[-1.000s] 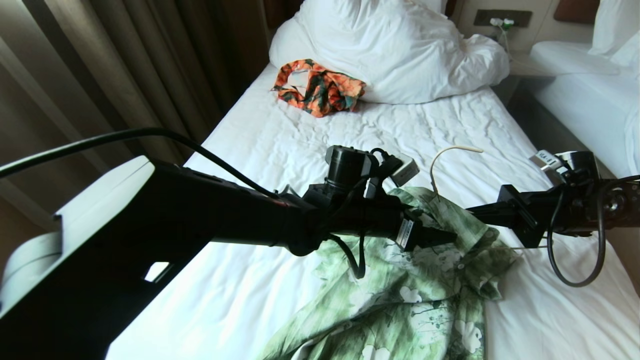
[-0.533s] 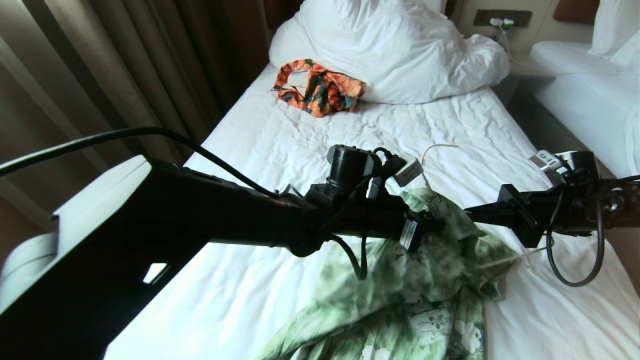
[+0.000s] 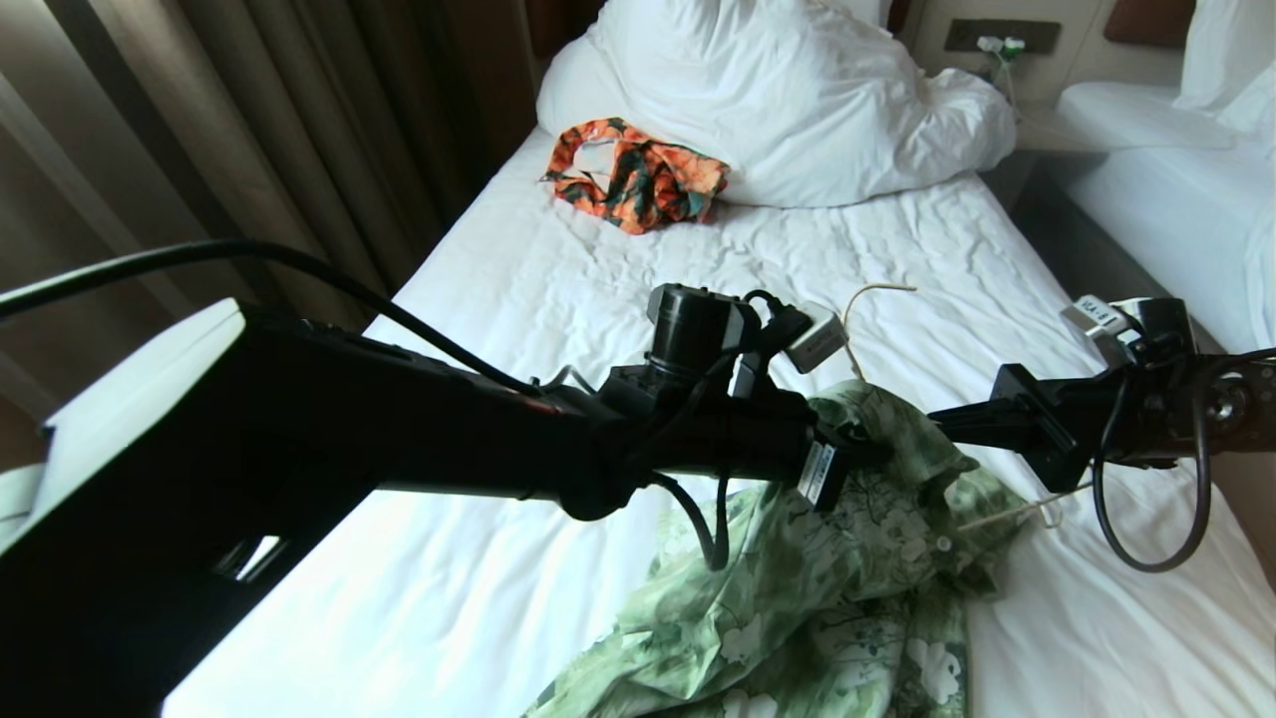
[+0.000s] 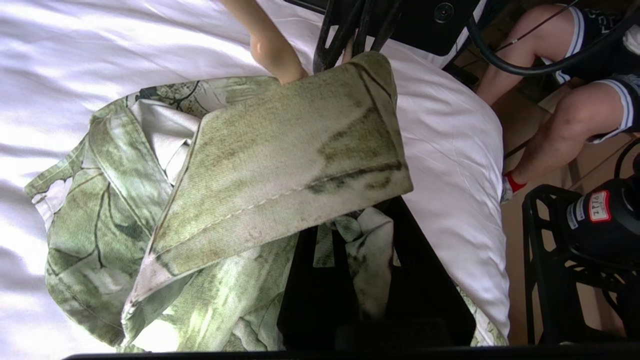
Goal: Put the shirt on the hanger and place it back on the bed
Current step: Hook the other side of the shirt onto the hanger
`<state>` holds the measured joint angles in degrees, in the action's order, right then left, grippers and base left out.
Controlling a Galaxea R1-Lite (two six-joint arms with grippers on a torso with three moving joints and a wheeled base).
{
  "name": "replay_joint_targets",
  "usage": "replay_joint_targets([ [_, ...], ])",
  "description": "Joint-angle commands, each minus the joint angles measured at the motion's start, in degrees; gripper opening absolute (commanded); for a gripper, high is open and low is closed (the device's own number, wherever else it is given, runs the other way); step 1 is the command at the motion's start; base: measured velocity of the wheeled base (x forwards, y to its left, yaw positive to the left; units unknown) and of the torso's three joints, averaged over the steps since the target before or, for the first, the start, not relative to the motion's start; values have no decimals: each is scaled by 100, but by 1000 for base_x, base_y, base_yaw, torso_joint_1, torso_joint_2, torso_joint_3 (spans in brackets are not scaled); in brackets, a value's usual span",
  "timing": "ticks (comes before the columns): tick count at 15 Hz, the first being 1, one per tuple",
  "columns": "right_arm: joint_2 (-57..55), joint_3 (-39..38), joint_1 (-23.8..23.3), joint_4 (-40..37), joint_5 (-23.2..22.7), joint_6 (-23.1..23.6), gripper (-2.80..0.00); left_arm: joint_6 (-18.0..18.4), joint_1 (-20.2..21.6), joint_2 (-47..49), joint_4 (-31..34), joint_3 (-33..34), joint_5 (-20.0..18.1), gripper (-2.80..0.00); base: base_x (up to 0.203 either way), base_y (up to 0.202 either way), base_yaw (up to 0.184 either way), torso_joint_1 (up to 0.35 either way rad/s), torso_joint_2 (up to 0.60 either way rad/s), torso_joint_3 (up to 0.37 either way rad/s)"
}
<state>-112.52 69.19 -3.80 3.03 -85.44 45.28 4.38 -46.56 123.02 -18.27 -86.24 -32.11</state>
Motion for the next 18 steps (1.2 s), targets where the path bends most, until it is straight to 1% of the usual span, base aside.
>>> replay_joint_targets([
  [1,11,-21,-6,35,-34,25,-280,2,-13,-77,-10,28,-23,-280,0,0,0,0,0,0],
  [2,19,-55,-7,57,-34,25,0,2,-20,-111,-10,46,-23,-280,0,0,0,0,0,0],
  [5,121,-51,-9,15,-34,-62,0,2,-29,-204,-1,83,-28,-280,0,0,0,0,0,0],
  [8,416,-162,-97,-175,-34,-202,0,-15,-42,-426,-1,352,-32,-280,0,0,0,0,0,0],
  [12,1289,-161,-384,-900,-18,-908,0,-24,-67,-1035,-1,1085,-23,-280,0,0,0,0,0,0],
  [13,1468,-155,-445,-988,38,-1069,0,-19,-66,-1215,-1,1285,44,-280,0,0,0,0,0,0],
  [14,1577,-153,-459,-1050,260,-1133,0,-17,-65,-1328,-1,1427,159,-280,0,0,0,0,0,0],
  [15,1651,-139,-425,-1173,627,-1156,0,-25,-64,-1432,0,1495,214,-280,0,0,0,0,0,0],
  [16,1758,-108,-374,-1369,971,-1275,0,-43,-64,-1613,11,1552,242,-280,0,0,0,0,0,0],
  [18,1953,-73,-289,-1518,1789,-1833,0,-104,-70,-1964,24,1702,261,-280,0,0,0,0,0,0],
])
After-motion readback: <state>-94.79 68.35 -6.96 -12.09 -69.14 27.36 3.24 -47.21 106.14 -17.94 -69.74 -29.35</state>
